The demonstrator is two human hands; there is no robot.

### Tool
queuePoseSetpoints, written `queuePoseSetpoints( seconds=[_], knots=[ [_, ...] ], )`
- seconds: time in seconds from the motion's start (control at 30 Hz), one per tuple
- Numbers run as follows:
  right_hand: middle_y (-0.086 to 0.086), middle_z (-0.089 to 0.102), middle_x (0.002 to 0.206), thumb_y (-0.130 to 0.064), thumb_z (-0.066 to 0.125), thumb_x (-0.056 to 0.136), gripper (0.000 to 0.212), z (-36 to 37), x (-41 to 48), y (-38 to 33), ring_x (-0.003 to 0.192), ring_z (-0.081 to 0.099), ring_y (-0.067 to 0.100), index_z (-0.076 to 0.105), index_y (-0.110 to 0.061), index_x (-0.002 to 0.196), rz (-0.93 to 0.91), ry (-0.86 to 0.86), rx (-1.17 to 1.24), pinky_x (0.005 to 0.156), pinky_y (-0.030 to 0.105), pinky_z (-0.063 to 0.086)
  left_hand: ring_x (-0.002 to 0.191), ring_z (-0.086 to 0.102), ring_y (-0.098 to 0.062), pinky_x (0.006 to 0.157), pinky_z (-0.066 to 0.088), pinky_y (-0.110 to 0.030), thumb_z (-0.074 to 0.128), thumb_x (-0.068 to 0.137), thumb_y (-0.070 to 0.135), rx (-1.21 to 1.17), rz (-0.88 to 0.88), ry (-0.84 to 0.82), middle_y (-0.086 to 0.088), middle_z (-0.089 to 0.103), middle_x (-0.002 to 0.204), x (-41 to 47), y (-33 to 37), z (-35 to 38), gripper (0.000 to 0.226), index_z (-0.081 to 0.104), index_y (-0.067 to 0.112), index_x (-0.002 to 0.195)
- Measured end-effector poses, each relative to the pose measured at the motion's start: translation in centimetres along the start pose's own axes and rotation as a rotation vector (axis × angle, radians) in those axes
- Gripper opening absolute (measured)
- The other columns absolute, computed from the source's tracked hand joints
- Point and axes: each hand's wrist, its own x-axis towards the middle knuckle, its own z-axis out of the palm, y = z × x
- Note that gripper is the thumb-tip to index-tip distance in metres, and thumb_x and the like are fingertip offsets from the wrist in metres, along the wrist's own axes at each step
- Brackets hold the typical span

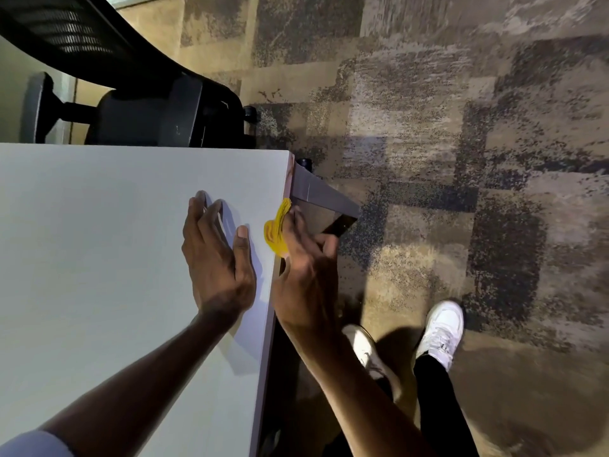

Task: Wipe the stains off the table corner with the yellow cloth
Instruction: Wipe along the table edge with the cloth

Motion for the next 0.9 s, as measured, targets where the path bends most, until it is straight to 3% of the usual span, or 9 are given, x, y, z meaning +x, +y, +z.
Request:
queuePoseSetpoints(
  seconds=[0.1,0.17,0.4,0.53,0.67,0.77,0.9],
  knots=[
    [0.008,0.047,0.168,0.010,0.050,0.096,0.068,-0.4,3.6,0.2,0.129,0.059,0.029,0.045,-0.008,0.161,-0.029,0.014,-0.025,0.111,0.030,0.038,0.172,0.026,-0.026,0.136,0.029,-0.053,0.045,0.115,0.039,-0.007,0.011,0.002,-0.008,0.032,0.182,0.0,-0.3,0.1,0.060,0.044,0.008,0.166],
    [0.002,0.046,0.169,0.006,0.051,0.096,0.070,-0.7,5.7,0.2,0.125,0.056,0.025,0.042,-0.012,0.163,-0.014,0.021,-0.079,0.108,0.025,0.033,0.172,0.026,-0.026,0.136,0.029,-0.053,0.045,0.115,0.038,-0.016,0.017,0.007,-0.008,0.033,0.182,-0.1,-0.3,0.1,0.060,0.044,0.007,0.166],
    [0.000,0.044,0.171,0.009,0.042,0.097,0.074,-0.1,0.6,-0.4,0.120,0.049,0.026,0.034,-0.013,0.168,-0.039,0.016,-0.090,0.105,0.024,0.039,0.172,0.026,-0.025,0.137,0.028,-0.051,0.047,0.115,0.038,-0.007,0.021,0.009,-0.007,0.032,0.182,0.0,-0.6,0.2,0.058,0.043,0.009,0.165],
    [0.006,0.050,0.167,0.008,0.045,0.094,0.070,-0.7,4.7,-0.3,0.121,0.054,0.027,0.043,-0.008,0.163,-0.034,0.011,-0.079,0.103,0.029,0.039,0.172,0.026,-0.026,0.136,0.029,-0.054,0.047,0.115,0.037,-0.019,0.020,0.002,-0.007,0.032,0.182,0.0,-0.7,0.3,0.058,0.043,0.010,0.166],
    [0.003,0.050,0.167,0.004,0.046,0.099,0.068,-1.2,6.8,-0.5,0.125,0.054,0.025,0.040,-0.012,0.165,-0.005,0.004,-0.119,0.107,0.028,0.036,0.172,0.026,-0.026,0.135,0.031,-0.057,0.046,0.115,0.037,-0.025,0.024,0.006,-0.007,0.032,0.182,0.1,-0.8,0.4,0.058,0.043,0.009,0.166],
    [0.008,0.041,0.173,0.000,0.025,0.097,0.070,-0.9,2.4,-1.0,0.116,0.050,0.027,0.035,-0.007,0.166,-0.056,-0.009,-0.093,0.101,0.034,0.048,0.172,0.025,-0.025,0.135,0.030,-0.056,0.044,0.115,0.041,-0.024,0.031,0.014,-0.005,0.031,0.183,0.2,-0.9,0.4,0.059,0.041,0.012,0.167],
    [0.007,0.040,0.173,0.006,0.032,0.096,0.071,-1.0,1.9,-0.8,0.122,0.050,0.029,0.036,-0.008,0.166,-0.048,-0.029,-0.104,0.101,0.034,0.051,0.172,0.025,-0.025,0.135,0.032,-0.060,0.044,0.116,0.041,-0.012,0.037,0.013,-0.004,0.029,0.184,0.0,-1.0,0.5,0.059,0.037,0.016,0.169]
  ],
)
